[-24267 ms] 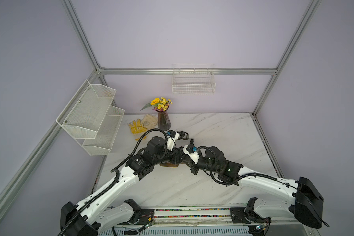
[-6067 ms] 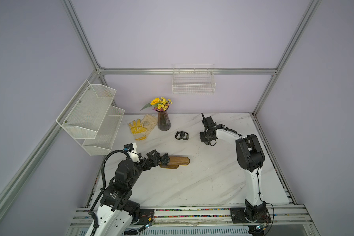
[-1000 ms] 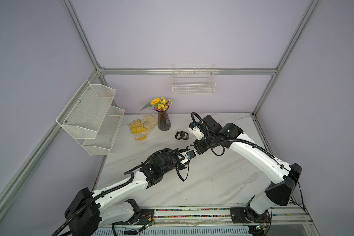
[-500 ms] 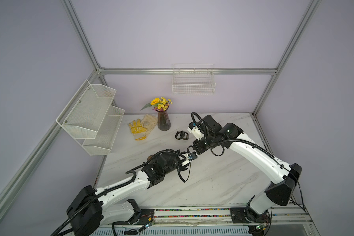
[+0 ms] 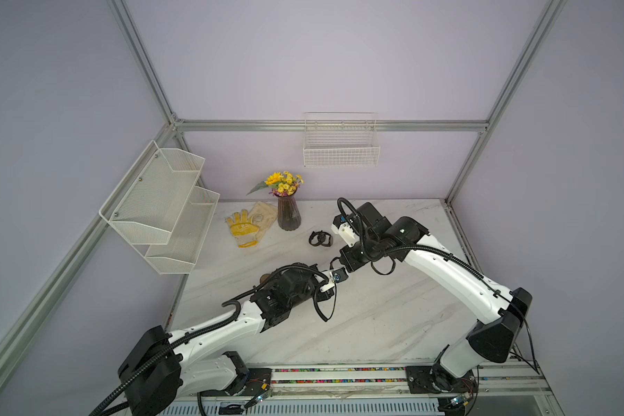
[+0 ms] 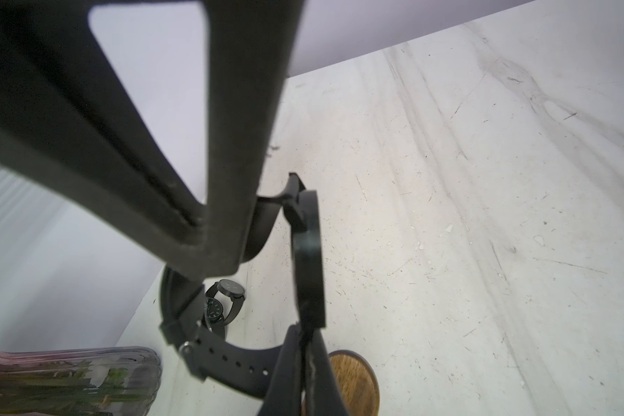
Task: Place watch on stand
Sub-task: Pick up the watch at the center of the board.
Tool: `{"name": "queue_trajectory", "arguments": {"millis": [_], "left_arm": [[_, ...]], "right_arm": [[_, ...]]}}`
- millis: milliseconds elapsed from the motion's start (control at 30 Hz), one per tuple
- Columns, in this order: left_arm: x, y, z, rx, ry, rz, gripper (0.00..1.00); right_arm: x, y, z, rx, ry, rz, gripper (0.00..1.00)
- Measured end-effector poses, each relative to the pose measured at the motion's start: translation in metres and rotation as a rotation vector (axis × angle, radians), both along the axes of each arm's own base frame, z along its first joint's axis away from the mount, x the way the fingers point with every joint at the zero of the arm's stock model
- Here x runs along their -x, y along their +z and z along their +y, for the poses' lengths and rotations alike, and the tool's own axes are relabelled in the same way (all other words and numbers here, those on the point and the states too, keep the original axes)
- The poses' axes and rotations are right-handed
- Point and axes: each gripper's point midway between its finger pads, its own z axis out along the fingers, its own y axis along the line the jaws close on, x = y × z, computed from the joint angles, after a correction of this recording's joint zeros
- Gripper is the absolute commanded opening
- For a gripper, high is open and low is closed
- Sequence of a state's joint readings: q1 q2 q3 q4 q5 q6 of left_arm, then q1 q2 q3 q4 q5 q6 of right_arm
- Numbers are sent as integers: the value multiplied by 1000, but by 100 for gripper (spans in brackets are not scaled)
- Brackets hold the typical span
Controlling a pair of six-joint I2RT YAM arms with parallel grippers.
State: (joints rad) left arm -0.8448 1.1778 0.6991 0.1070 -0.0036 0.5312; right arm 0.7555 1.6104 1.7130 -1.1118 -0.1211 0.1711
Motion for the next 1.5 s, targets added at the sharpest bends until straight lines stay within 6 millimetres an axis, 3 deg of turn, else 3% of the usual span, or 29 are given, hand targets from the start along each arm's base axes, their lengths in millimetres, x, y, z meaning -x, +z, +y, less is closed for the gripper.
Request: {"name": "queue_trajectory", "arguments": {"millis": [133, 567, 767, 933, 1200, 1500], "left_arm": [[2, 3, 0, 22, 0, 13, 0], [8, 23, -7, 142, -20, 47, 0], [5, 35, -7, 204, 6, 33, 0], [6, 36, -2, 225, 14, 9, 0], [10, 31, 0, 210, -4, -14, 0], [24, 18, -1, 148, -67, -49, 0]], "right_arm": [[-4, 0, -2, 9, -22, -16, 0], [-27, 18, 4, -84, -100, -113, 37], [-28, 37, -13, -129, -175, -195, 56], [-23, 55, -24, -200, -222, -221, 63], [-14, 26, -18, -216, -244, -106, 70], [2, 11, -8, -267, -233, 20, 72]]}}
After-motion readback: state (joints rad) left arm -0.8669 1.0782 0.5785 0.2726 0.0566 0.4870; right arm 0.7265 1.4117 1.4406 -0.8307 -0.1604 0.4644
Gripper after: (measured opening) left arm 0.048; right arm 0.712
